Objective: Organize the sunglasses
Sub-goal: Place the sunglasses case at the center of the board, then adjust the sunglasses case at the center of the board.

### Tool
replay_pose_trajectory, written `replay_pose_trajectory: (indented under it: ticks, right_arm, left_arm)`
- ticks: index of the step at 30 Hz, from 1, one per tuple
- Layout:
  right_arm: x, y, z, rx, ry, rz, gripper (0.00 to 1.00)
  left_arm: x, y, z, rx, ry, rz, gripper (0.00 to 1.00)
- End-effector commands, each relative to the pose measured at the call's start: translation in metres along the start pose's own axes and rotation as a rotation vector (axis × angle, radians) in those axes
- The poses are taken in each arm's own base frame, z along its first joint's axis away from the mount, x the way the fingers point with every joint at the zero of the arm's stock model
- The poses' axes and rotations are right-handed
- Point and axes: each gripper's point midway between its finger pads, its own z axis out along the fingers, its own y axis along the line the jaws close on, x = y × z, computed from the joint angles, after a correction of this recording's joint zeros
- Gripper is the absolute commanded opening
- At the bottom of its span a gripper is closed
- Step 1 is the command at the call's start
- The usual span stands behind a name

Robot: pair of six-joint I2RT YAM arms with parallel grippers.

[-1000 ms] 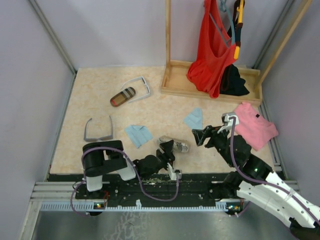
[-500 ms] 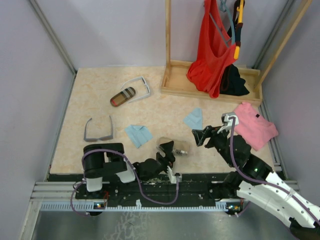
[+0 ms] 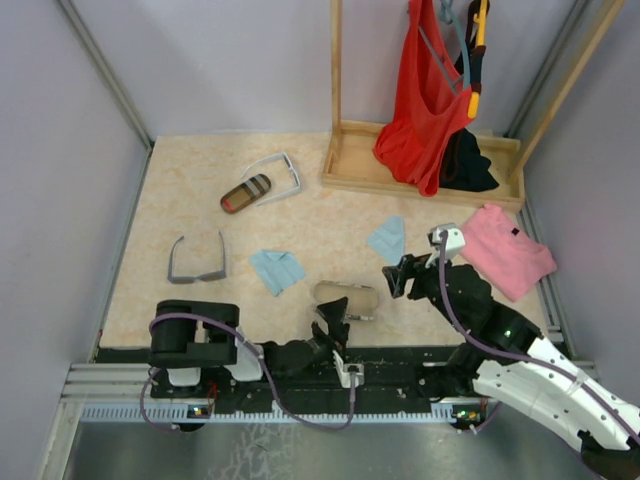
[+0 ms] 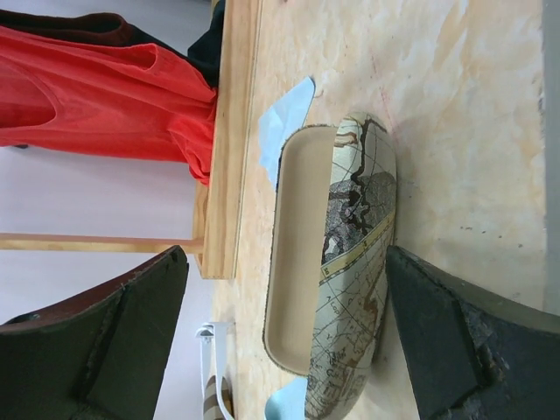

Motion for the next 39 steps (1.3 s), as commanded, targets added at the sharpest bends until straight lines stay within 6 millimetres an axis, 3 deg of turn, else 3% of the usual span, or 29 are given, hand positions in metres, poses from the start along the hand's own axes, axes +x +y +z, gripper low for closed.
replay_pose_trajectory:
  ticks: [1,6,9,15,20,24,29,32,39]
  right_arm:
    - [-0.022,0.009,-0.005,-0.032,-0.029,-0.023,0.70]
    - [-0.014,0.013,0.000,-0.043,0.050,-0.087,0.70]
    - [-0.004,0.015,0.005,-0.040,0.136,-0.143,0.70]
    - [0.010,0.026,0.027,-0.118,0.262,-0.238,0.70]
    - [0.023,0.042,0.053,-0.262,0.381,-0.332,0.69]
    - [0.038,0.058,0.075,-0.361,0.494,-0.403,0.69]
    - [0.063,0.068,0.097,-0.470,0.598,-0.471,0.69]
    - [0.075,0.071,0.109,-0.506,0.635,-0.495,0.69]
    - [0.095,0.075,0.126,-0.561,0.679,-0.516,0.68]
  left_arm:
    - [-0.008,0.005,-0.014,-0.036,0.016,-0.119,0.98]
    - [-0.027,-0.011,-0.026,0.052,0.035,-0.261,0.98]
    - [-0.042,-0.016,-0.033,0.139,0.066,-0.442,0.98]
    - [-0.047,0.036,-0.056,0.027,0.099,-0.886,0.98]
    - [-0.024,0.076,-0.074,-0.069,0.205,-1.239,0.99]
    - [0.013,0.093,-0.085,-0.102,0.267,-1.509,0.99]
    - [0.063,0.122,-0.106,-0.256,0.292,-1.676,0.99]
    - [0.087,0.121,-0.111,-0.281,0.403,-1.708,0.99]
    - [0.138,0.096,-0.108,-0.303,0.632,-1.777,0.99]
